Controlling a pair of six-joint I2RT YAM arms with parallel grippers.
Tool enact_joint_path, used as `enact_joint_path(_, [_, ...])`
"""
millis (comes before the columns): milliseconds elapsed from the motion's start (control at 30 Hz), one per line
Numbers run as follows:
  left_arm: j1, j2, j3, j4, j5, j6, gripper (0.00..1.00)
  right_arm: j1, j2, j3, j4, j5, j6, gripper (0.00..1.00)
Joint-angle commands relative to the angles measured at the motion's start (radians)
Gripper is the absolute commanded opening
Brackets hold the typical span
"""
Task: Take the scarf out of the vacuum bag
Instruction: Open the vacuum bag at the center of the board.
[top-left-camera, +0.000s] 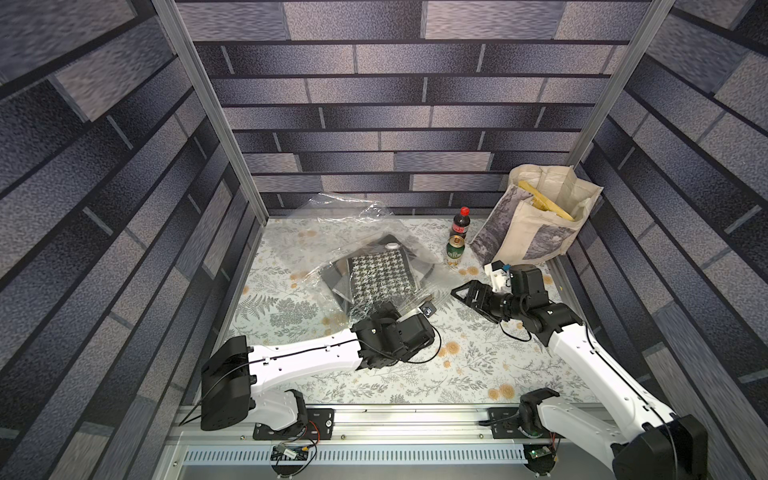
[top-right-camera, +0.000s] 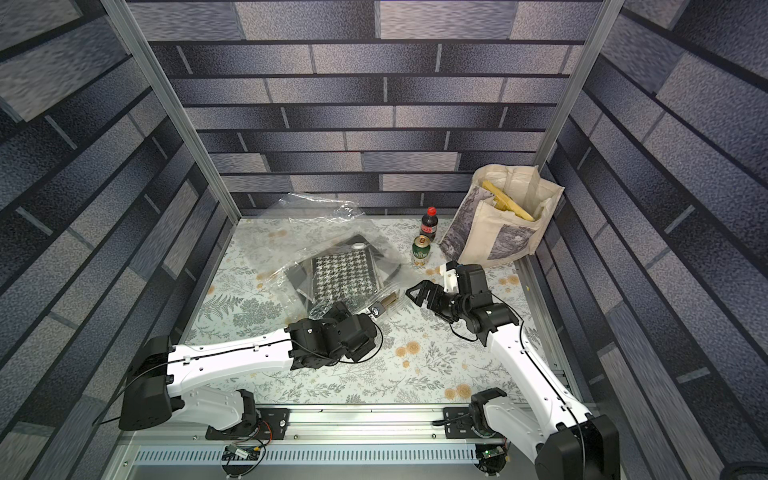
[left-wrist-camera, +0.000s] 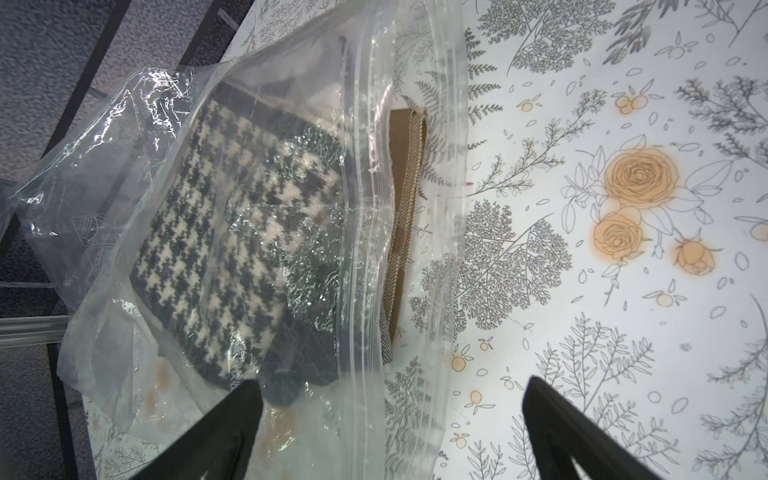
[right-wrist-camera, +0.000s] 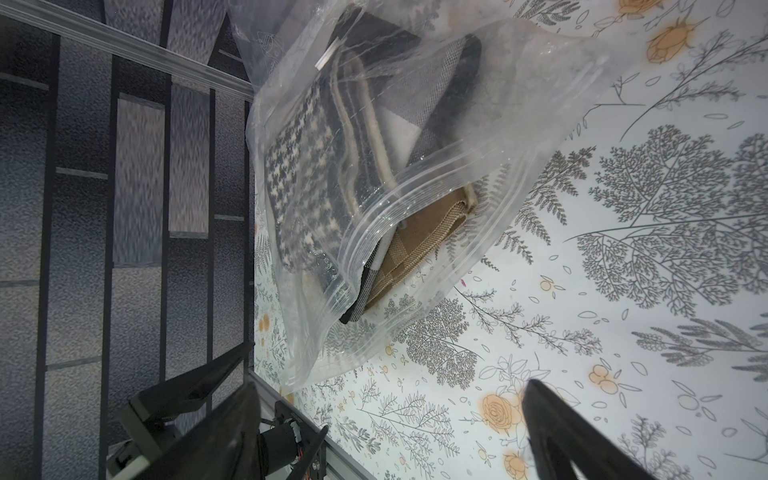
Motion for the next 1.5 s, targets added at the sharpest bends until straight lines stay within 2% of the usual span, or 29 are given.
enact_joint_path(0, [-0.002, -0.024, -0.034, -0.031, -0.018, -0.029, 1.0, -0.045, 0.006, -0.01, -0.005, -0.043, 0.043, 1.0])
enact_joint_path(367, [0.03, 0.183, -0.024, 0.026, -0.062, -0.042, 1.0, -0.095, -0.017, -0.057, 0.028, -0.102, 0.088, 1.0])
enact_joint_path(500, [0.071, 0.232, -0.027, 0.06, -0.054, -0.046, 0.93, -0.101, -0.037, -0.063, 0.012, -0.108, 0.085, 0.98])
enact_joint_path(567, [0.093, 0.213, -0.047, 0.096, -0.04, -0.039, 0.8, -0.103, -0.046, -0.06, -0.004, -0.101, 0.075, 0.98])
enact_joint_path(633, [0.108, 0.192, -0.058, 0.113, -0.022, -0.033, 0.71, -0.107, -0.049, -0.057, -0.014, -0.099, 0.068, 0.98])
enact_joint_path(800, [0.115, 0.154, -0.058, 0.108, -0.024, -0.007, 0.59, -0.109, -0.055, -0.069, -0.014, -0.09, 0.067, 0.98])
enact_joint_path(900, [0.128, 0.13, -0.063, 0.088, -0.008, -0.011, 0.34, -0.11, -0.044, -0.093, 0.015, -0.098, 0.077, 0.97])
enact_joint_path(967, [0.142, 0.102, -0.073, 0.081, 0.017, -0.024, 0.11, -0.11, -0.03, -0.112, 0.04, -0.106, 0.077, 0.96])
enact_joint_path(1033, [0.152, 0.067, -0.088, 0.081, 0.035, -0.031, 0.0, -0.111, -0.019, -0.129, 0.073, -0.125, 0.081, 0.96])
enact_joint_path(1333, [0.251, -0.06, -0.132, 0.081, 0.129, -0.045, 0.0, -0.109, 0.017, -0.174, 0.211, -0.17, 0.145, 0.94])
enact_joint_path(1467, [0.276, -0.084, -0.115, 0.071, 0.108, -0.061, 0.0, -0.098, 0.02, -0.192, 0.247, -0.171, 0.171, 0.93])
